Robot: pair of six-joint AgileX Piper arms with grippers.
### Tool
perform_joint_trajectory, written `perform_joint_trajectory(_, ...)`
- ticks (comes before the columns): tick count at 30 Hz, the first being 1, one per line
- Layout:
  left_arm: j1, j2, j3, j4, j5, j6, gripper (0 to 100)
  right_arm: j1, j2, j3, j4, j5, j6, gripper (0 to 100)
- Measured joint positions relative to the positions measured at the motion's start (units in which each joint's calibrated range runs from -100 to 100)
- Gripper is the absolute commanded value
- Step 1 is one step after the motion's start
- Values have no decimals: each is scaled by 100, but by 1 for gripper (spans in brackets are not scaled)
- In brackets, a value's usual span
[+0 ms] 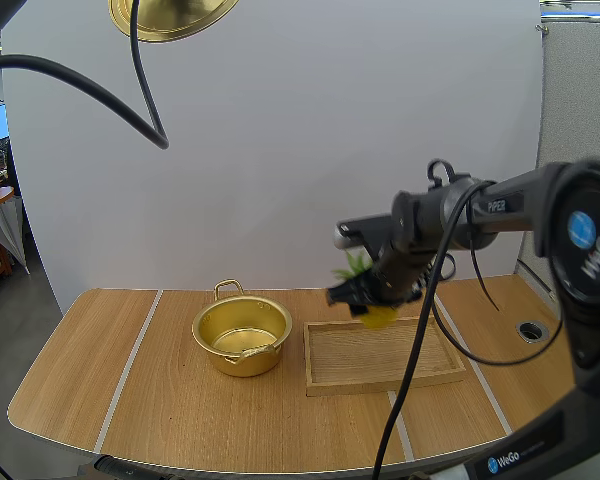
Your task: Open the pot, put the pineapple inside, and close it
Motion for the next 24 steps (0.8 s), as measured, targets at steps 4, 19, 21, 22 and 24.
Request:
perform_joint_trajectory(4,0,0,0,0,0,0,0,598,-75,-504,11,256,-12,0)
perform_joint_trajectory(19,0,0,0,0,0,0,0,1573,984,-1489,36,317,-15,0)
perform_joint_trajectory(21,0,0,0,0,0,0,0,1621,1227,-1647,47,241,-15,0)
perform_joint_trajectory(22,0,0,0,0,0,0,0,1638,1360,-1723,47,223,-15,0)
perform_joint_trajectory(24,0,0,0,0,0,0,0,1647,1637,-1864,47,178,-15,0)
